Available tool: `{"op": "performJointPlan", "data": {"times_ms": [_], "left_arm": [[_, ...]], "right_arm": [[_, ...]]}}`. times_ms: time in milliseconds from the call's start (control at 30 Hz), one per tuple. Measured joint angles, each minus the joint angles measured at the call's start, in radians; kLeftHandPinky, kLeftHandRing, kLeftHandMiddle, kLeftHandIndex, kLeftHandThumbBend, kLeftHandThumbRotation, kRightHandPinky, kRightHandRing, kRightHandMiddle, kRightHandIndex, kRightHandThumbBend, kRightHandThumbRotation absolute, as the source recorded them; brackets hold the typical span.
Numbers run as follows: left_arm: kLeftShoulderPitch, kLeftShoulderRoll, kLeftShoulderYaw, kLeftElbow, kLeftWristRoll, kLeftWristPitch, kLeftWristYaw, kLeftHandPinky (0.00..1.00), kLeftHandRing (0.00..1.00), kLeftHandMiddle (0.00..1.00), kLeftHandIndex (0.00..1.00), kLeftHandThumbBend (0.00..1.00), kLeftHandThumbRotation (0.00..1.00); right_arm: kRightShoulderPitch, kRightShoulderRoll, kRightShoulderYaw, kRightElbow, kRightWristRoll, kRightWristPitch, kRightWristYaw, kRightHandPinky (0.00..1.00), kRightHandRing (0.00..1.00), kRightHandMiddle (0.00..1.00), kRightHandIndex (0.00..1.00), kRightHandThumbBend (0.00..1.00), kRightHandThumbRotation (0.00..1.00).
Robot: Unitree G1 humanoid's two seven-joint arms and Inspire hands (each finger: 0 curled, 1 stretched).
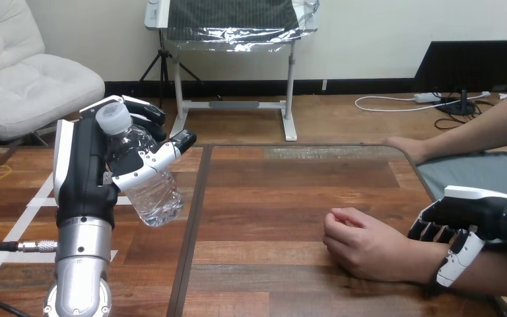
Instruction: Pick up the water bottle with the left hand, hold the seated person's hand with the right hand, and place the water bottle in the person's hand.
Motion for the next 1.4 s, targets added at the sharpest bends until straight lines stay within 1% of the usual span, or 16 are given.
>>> {"op": "performJointPlan", "data": {"times_ms": [67,200,433,667,867,1167,1400], "left_arm": [[0.0,0.0,0.0,0.0,0.0,0.0,0.0,0.27,0.34,0.39,0.42,0.63,0.0],[0.0,0.0,0.0,0.0,0.007,0.0,0.002,0.27,0.34,0.39,0.42,0.64,0.0],[0.0,0.0,0.0,0.0,0.018,0.0,0.004,0.27,0.34,0.39,0.42,0.64,0.0],[0.0,0.0,0.002,0.0,0.017,0.0,0.004,0.27,0.35,0.39,0.42,0.63,0.0],[0.0,0.0,0.006,0.0,0.017,0.0,0.004,0.27,0.35,0.4,0.42,0.63,0.0],[0.0,0.0,0.012,0.0,0.016,0.0,0.003,0.27,0.35,0.4,0.42,0.63,0.0],[0.0,0.0,0.018,0.0,0.015,0.0,0.003,0.27,0.34,0.39,0.41,0.63,0.0]], "right_arm": [[0.0,0.004,0.0,-0.001,-0.001,0.006,-0.003,0.53,0.6,0.66,0.66,1.0,0.07],[0.001,0.013,0.003,-0.01,-0.003,0.024,-0.005,0.51,0.59,0.64,0.64,1.0,0.07],[0.001,0.02,0.02,-0.024,-0.015,0.033,-0.014,0.45,0.54,0.59,0.6,1.0,0.06],[0.001,0.024,0.034,-0.026,-0.019,0.033,-0.021,0.42,0.51,0.56,0.55,1.0,0.04],[0.001,0.03,0.04,-0.026,-0.023,0.034,-0.028,0.42,0.5,0.54,0.52,1.0,0.03],[-0.005,0.04,0.058,-0.016,-0.036,0.034,-0.04,0.41,0.48,0.52,0.5,1.0,0.03],[-0.02,0.049,0.074,-0.013,-0.056,0.052,-0.037,0.37,0.45,0.5,0.48,1.0,0.03]]}}
